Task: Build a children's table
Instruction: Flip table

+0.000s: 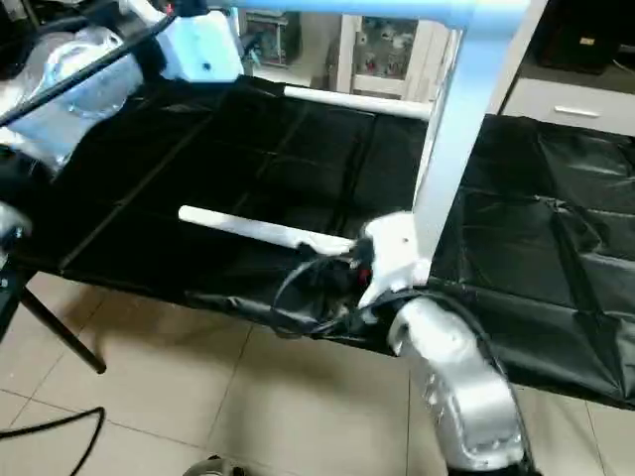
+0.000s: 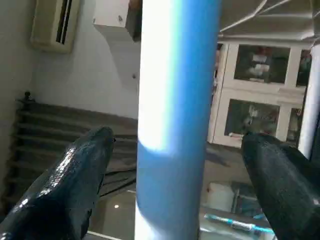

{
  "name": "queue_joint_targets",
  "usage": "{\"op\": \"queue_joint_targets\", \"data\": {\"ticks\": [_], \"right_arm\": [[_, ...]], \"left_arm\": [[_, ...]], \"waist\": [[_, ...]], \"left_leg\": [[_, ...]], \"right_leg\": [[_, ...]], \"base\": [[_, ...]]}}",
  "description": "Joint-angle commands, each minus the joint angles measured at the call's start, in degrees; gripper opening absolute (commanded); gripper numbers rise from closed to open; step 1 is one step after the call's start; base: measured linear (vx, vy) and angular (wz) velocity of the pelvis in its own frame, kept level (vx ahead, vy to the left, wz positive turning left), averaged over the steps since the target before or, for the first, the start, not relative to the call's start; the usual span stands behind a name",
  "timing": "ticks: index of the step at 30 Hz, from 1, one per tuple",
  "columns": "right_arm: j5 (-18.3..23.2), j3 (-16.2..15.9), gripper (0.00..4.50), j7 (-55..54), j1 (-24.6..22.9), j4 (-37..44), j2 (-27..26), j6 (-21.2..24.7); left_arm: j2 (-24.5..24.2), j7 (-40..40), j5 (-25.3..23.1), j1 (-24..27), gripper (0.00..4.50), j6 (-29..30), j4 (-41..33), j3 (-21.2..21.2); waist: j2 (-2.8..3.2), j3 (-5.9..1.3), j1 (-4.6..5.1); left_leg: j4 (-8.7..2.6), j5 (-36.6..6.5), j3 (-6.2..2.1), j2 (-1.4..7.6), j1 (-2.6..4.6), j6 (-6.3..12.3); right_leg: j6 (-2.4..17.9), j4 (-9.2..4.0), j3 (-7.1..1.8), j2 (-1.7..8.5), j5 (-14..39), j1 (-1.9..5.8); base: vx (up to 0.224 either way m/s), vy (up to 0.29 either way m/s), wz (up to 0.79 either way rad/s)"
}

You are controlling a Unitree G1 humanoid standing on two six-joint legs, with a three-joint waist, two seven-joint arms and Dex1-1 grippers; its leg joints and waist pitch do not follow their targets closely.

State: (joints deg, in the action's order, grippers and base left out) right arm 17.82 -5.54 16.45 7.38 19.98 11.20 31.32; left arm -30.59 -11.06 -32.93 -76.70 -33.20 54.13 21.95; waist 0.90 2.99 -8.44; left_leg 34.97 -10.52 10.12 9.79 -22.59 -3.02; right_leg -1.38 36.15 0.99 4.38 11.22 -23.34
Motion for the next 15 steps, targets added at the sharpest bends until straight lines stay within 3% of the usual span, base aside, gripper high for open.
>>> {"op": "queue_joint_targets", "data": {"ticks": [1, 6, 7, 10, 15], "right_arm": [[-0.1, 0.5, 4.24, -0.1, 0.2, 1.3, -0.6, -0.6], [3.6, 1.6, 4.24, 2.2, -0.4, 2.8, -2.0, -3.6], [4.3, 1.6, 4.29, 2.8, -0.7, 3.2, -2.2, -4.2], [7.0, 2.1, 4.29, 4.9, -1.9, 4.7, -3.3, -6.2], [9.6, 3.0, 4.29, 8.4, -4.2, 6.8, -4.8, -11.1]], "left_arm": [[0.4, 1.5, -1.6, -1.7, 4.50, -0.7, 2.4, 1.1], [0.9, 4.7, -2.7, -3.8, 4.50, -1.2, 6.9, 1.4], [1.1, 5.3, -2.6, -4.3, 4.21, -1.7, 8.0, 1.2], [1.3, 5.6, -2.2, -4.8, 4.21, -2.7, 9.5, 0.9], [1.3, 5.8, -2.0, -5.0, 3.76, -4.0, 11.3, 1.0]], "waist": [[0.19, -4.09, -0.11], [-0.08, -4.15, -0.21], [-0.03, -4.13, -0.25], [0.00, -4.17, -0.28], [-0.09, -4.04, -0.42]], "left_leg": [[-4.34, -12.1, -1.59, 2.37, 1.51, -4.63], [-4.23, -11.2, -1.60, 2.47, 1.49, -3.44], [-4.23, -11.1, -1.59, 2.49, 1.47, -3.10], [-4.25, -11.2, -1.69, 2.61, 1.47, -2.46], [-4.45, -12.9, -1.68, 2.73, 1.52, -2.20]], "right_leg": [[9.0, -3.31, -1.63, 3.45, 1.2, 2.30], [10.1, -3.14, -1.59, 3.61, -1.0, 2.46], [10.2, -3.16, -1.60, 3.59, -1.3, 2.45], [10.4, -3.11, -1.57, 3.65, -2.0, 2.49], [10.6, -3.34, -1.58, 3.75, 0.3, 2.31]], "base": [[0.000, 0.000, 0.00], [0.000, 0.000, 0.00], [0.000, 0.000, 0.00], [0.000, 0.000, 0.00], [0.000, 0.000, 0.00]]}}
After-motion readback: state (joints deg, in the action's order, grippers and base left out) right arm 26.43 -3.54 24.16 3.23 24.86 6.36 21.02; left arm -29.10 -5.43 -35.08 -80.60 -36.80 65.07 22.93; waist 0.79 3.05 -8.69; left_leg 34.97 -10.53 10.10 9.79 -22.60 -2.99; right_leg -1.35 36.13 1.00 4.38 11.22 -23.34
